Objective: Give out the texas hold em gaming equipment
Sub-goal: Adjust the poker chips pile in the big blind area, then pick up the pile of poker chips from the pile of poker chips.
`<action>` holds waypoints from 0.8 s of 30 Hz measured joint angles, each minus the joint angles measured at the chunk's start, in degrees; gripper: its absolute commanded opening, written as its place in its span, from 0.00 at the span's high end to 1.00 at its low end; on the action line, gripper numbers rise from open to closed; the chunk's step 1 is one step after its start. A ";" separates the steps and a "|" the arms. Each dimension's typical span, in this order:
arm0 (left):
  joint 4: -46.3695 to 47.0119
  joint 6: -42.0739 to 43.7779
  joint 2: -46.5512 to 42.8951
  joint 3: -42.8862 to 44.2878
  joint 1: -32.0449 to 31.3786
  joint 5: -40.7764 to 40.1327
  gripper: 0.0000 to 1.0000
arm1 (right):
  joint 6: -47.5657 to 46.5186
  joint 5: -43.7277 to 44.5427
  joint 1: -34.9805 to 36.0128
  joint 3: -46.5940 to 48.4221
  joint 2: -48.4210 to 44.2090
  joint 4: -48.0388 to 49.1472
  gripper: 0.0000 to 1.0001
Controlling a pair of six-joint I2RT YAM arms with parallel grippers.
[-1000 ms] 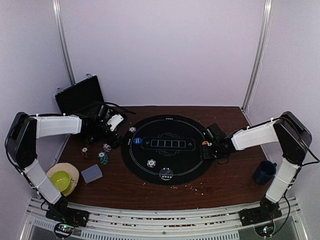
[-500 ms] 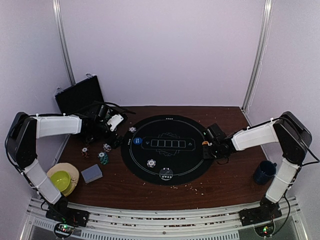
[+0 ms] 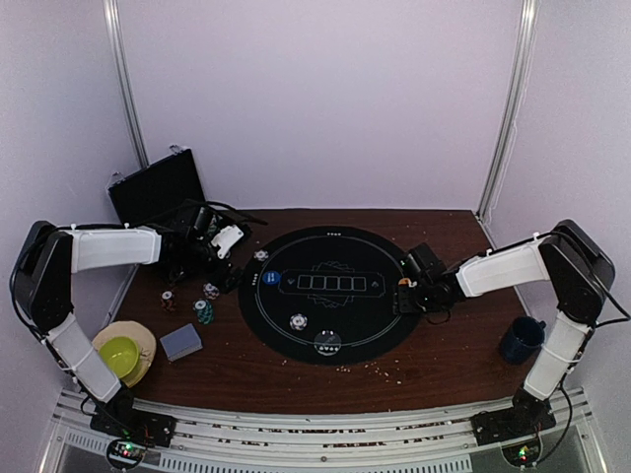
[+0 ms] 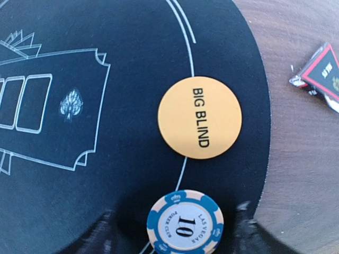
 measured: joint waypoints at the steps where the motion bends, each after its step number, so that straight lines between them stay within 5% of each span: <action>1: 0.02 0.02 0.00 0.00 0.02 -0.02 0.02 | -0.15 -0.02 0.24 0.20 -0.22 -0.52 0.14; 5: -0.09 0.07 -0.02 0.04 0.26 -0.42 0.02 | 0.02 0.81 1.60 1.18 -2.54 -3.98 0.00; 18: -6.82 4.00 -1.36 3.63 8.68 -0.87 0.02 | -1.22 7.78 12.07 3.28 -19.87 -9.51 0.00; 24: -10.91 5.49 -5.64 2.23 13.60 -0.70 0.02 | -1.16 10.21 19.50 0.04 -19.58 -7.82 0.00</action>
